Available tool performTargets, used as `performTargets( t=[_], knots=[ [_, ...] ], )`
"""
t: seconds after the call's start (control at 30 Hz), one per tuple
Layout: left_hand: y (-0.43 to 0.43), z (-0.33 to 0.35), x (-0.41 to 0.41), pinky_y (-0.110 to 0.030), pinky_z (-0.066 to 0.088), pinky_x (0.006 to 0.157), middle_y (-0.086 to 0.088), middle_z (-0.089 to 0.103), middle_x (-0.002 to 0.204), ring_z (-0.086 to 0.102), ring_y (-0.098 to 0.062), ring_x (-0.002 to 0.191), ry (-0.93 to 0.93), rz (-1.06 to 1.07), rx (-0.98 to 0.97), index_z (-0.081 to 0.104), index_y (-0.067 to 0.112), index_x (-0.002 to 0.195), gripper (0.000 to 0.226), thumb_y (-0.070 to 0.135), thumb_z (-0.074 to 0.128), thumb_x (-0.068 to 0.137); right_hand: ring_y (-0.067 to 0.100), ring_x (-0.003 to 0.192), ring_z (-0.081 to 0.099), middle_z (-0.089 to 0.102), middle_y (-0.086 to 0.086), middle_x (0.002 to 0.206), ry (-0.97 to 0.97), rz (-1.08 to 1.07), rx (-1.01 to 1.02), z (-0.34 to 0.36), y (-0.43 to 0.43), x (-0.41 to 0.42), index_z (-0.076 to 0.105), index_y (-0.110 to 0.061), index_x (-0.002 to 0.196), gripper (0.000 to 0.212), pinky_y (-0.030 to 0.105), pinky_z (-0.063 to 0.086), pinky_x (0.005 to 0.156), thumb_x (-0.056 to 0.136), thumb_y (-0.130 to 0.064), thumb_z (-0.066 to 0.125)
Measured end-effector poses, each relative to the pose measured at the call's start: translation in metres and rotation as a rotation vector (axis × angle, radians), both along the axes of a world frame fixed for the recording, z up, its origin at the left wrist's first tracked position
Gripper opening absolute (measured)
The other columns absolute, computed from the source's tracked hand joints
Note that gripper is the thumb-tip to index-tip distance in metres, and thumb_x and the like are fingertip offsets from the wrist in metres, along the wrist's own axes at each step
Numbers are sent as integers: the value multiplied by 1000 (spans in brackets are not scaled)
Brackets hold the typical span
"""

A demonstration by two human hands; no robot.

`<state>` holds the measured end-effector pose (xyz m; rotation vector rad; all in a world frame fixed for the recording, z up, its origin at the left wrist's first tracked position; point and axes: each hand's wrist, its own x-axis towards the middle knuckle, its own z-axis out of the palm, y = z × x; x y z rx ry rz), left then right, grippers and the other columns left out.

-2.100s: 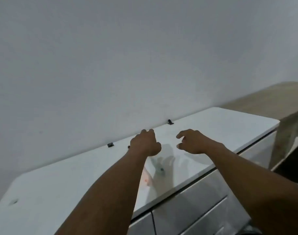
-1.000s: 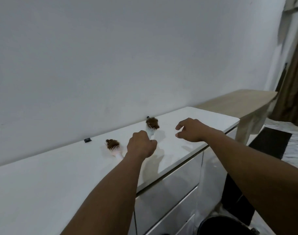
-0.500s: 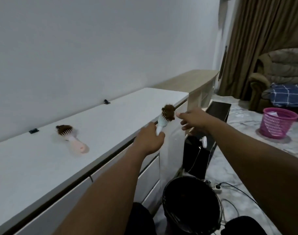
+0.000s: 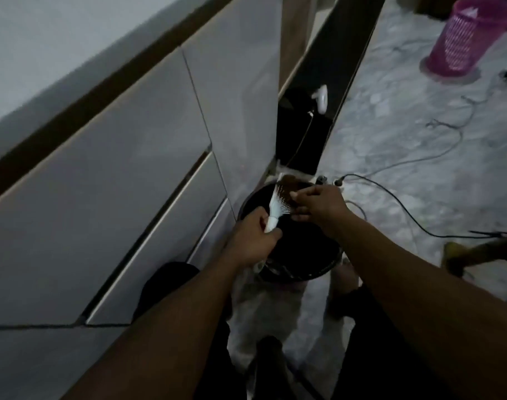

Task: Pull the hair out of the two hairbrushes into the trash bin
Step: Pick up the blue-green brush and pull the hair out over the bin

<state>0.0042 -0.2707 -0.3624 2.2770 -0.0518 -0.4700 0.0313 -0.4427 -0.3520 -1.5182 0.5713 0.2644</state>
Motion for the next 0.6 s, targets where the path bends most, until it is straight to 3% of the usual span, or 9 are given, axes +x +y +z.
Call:
performTargets(
  t=[0.1, 0.23, 0.33, 0.43, 0.53, 0.6],
  knots=[
    [-11, -50, 17, -17, 34, 47, -1, 49, 69, 49, -18, 63, 105, -10, -15, 52, 7, 86, 22, 20, 69, 88, 16, 56, 62, 64, 10, 73, 85, -56, -7, -58, -12, 9, 62, -5, 79, 14, 34, 61, 60, 89, -6, 72],
    [-15, -107, 42, -39, 48, 62, -4, 54, 67, 54, -19, 61, 218, 0, -52, 49, 13, 78, 44, 53, 60, 93, 21, 63, 65, 65, 11, 75, 123, -14, -92, -113, -22, 26, 62, -7, 78, 14, 32, 60, 61, 89, -7, 72],
    [-9, -145, 48, -34, 44, 58, 4, 51, 56, 48, -14, 50, 261, -20, -28, 54, 14, 79, 44, 55, 53, 97, 16, 60, 66, 69, 6, 68, 85, 221, -464, -145, -33, 32, 67, -12, 78, 13, 29, 56, 62, 87, -17, 74],
    [-16, -163, 54, -34, 43, 54, 4, 54, 59, 51, -17, 52, 236, -79, 84, 50, 21, 82, 39, 57, 47, 98, 18, 75, 69, 73, 2, 80, 25, 368, -700, -162, -37, 38, 69, -17, 81, 7, 34, 57, 72, 85, -23, 69],
    [-28, -172, 62, -37, 46, 60, -5, 61, 78, 59, -25, 70, 175, -68, 145, 43, 27, 82, 38, 62, 39, 97, 14, 74, 66, 69, -3, 78, -31, 219, -721, -164, -36, 52, 68, -18, 85, 4, 27, 52, 68, 82, -21, 67],
    [-31, -176, 67, -33, 38, 54, -3, 58, 71, 55, -20, 61, 161, -75, 93, 43, 24, 83, 38, 57, 40, 100, 11, 76, 67, 69, -5, 82, 13, 53, -562, -167, -39, 65, 66, -23, 93, 18, 26, 54, 67, 78, -32, 69]
  ],
)
